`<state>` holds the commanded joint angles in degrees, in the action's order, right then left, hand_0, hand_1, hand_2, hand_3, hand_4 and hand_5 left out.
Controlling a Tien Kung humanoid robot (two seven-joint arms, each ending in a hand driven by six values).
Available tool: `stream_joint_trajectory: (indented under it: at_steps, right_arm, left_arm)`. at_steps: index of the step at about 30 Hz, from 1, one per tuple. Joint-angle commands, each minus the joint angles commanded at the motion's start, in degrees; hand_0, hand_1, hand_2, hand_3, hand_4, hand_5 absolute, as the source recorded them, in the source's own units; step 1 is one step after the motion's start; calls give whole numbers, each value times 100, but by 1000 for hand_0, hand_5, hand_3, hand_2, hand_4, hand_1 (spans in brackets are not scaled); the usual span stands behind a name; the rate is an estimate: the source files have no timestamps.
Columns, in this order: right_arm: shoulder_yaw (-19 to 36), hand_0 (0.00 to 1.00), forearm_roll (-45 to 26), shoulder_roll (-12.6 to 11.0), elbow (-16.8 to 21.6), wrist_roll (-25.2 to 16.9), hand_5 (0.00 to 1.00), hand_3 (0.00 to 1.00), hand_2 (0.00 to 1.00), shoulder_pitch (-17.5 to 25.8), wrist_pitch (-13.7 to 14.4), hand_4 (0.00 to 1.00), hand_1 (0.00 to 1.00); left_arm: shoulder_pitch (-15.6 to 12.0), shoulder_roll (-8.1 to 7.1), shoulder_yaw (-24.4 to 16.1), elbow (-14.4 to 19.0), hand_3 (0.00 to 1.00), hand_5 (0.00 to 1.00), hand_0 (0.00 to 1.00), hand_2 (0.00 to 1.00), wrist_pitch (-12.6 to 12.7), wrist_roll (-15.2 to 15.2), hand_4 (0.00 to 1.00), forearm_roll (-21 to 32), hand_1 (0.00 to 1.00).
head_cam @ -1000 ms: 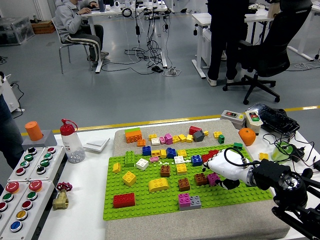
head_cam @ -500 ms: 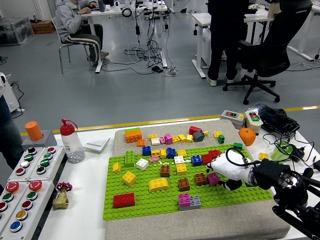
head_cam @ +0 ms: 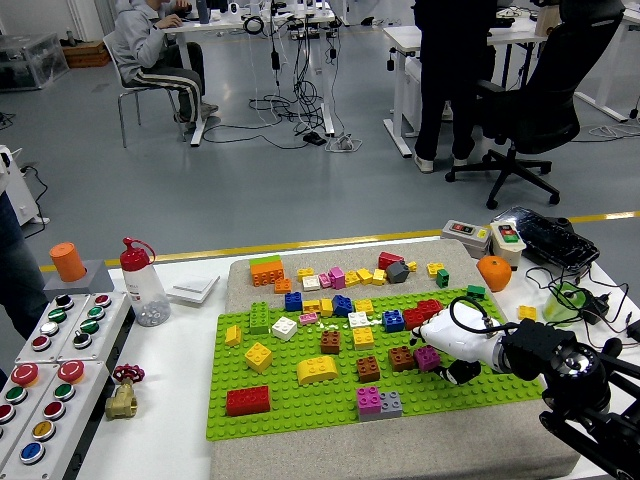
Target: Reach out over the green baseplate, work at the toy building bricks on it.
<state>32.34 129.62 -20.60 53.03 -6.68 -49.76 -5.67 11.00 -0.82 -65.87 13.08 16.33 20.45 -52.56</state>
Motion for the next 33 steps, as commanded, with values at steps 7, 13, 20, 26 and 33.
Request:
stream_joint_trajectory:
  at_steps: [7,13,20,26,33]
  right_arm:
    - [-18,643,-14,94,-151,16,181,772,715,-56,56,652,709]
    - [-37,637,2,160,-312,26,186,764,707,-99,95,647,704]
    - [-55,623,1,181,-408,16,195,728,669,-105,101,644,684]
    - [-63,611,-6,187,-456,5,205,699,649,-102,125,635,664]
    - [-74,602,-3,200,-477,13,202,659,607,-101,180,615,628]
  left_arm:
    - [7,-1,12,1,417,989,633,600,10,-6,347,14,597]
    - [6,0,22,2,417,989,633,599,13,-7,347,23,598]
    - [11,0,18,3,416,988,633,599,14,-6,346,20,598]
    - [15,-1,11,4,416,988,633,600,12,-3,346,7,598]
    - [20,-2,-3,6,415,988,633,600,11,1,346,-18,598]
